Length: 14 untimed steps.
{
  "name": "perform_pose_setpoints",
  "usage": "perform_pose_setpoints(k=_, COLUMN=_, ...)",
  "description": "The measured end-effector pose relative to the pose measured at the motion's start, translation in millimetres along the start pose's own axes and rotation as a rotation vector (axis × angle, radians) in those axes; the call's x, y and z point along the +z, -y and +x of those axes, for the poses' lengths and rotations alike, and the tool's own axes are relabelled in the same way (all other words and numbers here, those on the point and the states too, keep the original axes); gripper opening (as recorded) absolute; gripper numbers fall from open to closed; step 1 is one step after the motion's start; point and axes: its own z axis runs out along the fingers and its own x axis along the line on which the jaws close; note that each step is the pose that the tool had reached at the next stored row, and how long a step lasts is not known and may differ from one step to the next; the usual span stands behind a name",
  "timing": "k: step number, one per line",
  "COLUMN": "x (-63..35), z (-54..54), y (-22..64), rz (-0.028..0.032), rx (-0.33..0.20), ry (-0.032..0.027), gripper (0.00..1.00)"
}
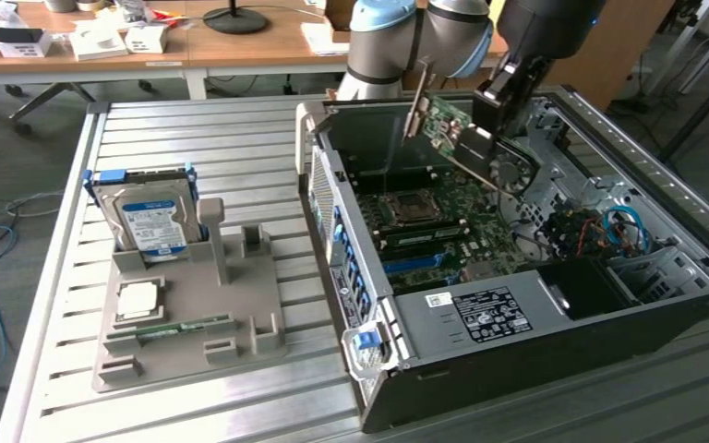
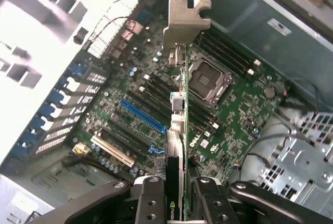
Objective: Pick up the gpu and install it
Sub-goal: 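Insert the gpu into the slot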
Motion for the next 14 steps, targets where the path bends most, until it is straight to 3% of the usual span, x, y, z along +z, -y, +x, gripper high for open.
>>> perform_pose_setpoints(k=14, x=2.1, z=0.1, y=0.1, rz=-0.0069, rx=-0.217, ry=-0.0124, gripper=0.26)
